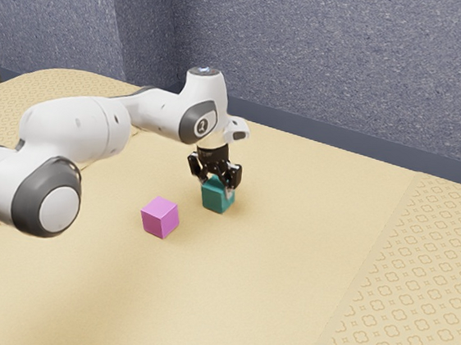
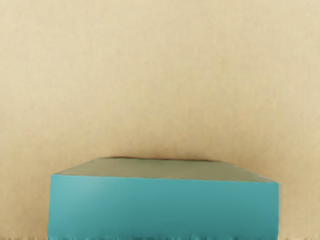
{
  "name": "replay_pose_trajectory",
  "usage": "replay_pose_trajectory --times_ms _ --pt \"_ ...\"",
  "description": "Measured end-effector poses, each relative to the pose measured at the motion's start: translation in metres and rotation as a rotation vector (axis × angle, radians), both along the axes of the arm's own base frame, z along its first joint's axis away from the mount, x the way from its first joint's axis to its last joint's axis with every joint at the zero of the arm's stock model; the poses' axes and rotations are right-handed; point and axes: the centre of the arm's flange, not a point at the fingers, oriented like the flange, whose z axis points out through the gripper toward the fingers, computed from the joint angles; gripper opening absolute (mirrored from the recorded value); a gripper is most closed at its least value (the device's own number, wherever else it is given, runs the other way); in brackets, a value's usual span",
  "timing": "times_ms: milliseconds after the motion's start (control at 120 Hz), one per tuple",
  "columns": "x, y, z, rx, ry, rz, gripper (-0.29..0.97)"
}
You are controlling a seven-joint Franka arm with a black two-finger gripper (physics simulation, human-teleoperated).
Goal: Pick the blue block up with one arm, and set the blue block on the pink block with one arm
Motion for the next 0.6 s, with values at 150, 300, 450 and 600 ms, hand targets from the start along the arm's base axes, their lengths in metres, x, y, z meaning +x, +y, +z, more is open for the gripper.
replay_pose_trajectory --times_ms 150,300,450,600 --pt "-0.001 0.000 0.024 -0.001 -0.020 0.001 0.40" --pt "-0.036 -0.005 0.082 0.006 0.000 -0.002 0.39" --pt "-0.111 0.000 0.114 0.030 0.076 0.022 0.38" --pt "-0.172 0.025 0.101 0.057 0.145 0.080 0.39"
